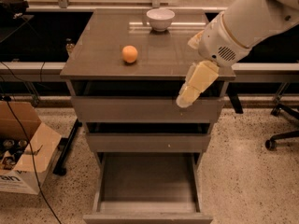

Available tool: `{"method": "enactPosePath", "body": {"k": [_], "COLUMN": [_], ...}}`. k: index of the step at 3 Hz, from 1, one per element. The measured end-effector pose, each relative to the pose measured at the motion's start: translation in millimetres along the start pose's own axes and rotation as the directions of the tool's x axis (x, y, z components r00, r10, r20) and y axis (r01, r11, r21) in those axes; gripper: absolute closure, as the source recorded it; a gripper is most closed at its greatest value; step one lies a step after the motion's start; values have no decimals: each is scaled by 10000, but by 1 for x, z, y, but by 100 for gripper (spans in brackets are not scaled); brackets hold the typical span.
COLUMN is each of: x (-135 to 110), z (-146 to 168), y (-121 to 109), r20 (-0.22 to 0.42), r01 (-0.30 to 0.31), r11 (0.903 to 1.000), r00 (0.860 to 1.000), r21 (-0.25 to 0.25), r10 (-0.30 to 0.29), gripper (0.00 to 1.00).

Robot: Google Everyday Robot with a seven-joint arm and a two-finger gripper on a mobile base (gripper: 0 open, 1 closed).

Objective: Place orange into bottom drawer

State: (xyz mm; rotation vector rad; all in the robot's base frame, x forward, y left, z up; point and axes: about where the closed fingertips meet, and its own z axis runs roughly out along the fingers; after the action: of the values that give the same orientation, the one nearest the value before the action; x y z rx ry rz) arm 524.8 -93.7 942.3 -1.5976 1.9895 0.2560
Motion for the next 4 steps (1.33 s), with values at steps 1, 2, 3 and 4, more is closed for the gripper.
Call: {"method": "enactPosePath", "body": {"k": [1,2,3,4], "x": [-28,-67,-100,-127], "z": [21,49,78,107], "y": [-10,-29,-50,-71], "r20": [880,1887,2674,3478], "r01": [-63,1,60,-87], "r11": [10000,9999,10000,9996], "r00": [9961,9820,9636,9374], "r21": [9,123,33,-270], "r10": [62,-24,-66,176], "gripper": [0,0,0,0]}}
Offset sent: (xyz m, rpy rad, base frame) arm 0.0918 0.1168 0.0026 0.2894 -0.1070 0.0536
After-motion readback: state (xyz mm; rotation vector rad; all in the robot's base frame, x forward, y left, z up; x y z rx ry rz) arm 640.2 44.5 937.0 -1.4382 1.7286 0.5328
